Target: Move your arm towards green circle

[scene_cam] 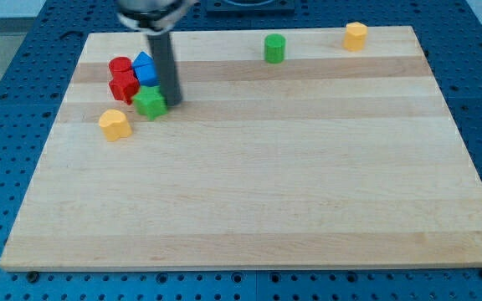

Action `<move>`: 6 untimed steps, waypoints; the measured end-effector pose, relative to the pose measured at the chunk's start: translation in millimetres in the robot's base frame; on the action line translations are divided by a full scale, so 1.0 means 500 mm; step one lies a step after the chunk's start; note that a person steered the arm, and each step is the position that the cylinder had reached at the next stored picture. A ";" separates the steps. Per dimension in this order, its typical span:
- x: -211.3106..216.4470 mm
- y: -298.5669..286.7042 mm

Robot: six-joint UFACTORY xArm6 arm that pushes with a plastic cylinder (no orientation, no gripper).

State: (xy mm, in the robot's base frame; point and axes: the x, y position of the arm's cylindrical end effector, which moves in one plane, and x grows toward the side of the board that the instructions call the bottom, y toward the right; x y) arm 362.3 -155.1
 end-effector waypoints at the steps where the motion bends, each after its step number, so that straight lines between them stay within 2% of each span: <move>1: 0.000 -0.044; 2: -0.004 0.038; 4: -0.074 0.314; 6: -0.209 0.497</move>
